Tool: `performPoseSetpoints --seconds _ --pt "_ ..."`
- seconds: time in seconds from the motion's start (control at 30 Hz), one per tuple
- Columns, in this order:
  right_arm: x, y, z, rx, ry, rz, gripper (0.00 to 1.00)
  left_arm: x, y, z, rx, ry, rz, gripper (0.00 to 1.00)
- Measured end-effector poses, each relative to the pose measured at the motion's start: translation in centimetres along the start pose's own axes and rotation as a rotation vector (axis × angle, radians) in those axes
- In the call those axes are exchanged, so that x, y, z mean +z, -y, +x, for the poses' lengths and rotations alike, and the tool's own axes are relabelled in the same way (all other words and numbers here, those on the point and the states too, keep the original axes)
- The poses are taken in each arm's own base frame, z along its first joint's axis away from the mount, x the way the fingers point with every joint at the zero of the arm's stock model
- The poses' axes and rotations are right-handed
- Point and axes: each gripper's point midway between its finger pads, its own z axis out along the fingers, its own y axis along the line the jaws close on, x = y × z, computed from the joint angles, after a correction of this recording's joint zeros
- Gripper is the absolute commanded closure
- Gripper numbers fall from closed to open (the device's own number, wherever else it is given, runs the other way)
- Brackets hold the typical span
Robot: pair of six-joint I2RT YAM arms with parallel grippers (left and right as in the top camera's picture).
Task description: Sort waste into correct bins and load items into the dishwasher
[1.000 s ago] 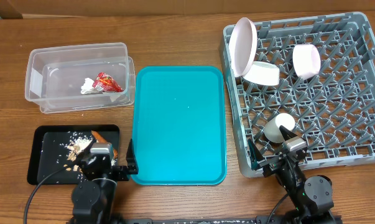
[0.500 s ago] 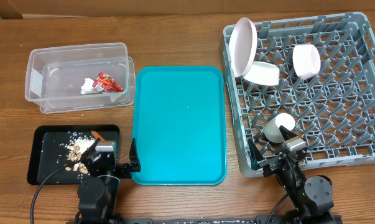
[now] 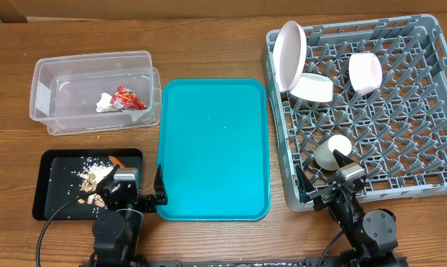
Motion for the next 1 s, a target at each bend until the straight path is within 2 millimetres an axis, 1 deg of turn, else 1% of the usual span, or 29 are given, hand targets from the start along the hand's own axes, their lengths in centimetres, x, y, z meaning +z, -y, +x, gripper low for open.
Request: performPoseSetpoints --seconds 0.27,0.5,0.6,1.0 --pt "0.0 0.3 0.0 0.002 0.001 0.009 0.0 0.0 0.0 0.0 0.0 0.0 0.0 0.0" --pt "-0.4 3.6 -0.2 0.014 0.01 0.145 0.0 0.0 0.0 0.0 0.0 0.0 0.0 0.0" --pt "-0.6 4.3 -0.2 0.017 0.011 0.176 0.0 0.0 0.0 0.0 0.0 0.0 0.0 0.0" --pt "-0.6 4.4 -0.2 0.018 0.012 0.18 0.0 0.0 0.0 0.0 0.0 0.0 0.0 0.0"
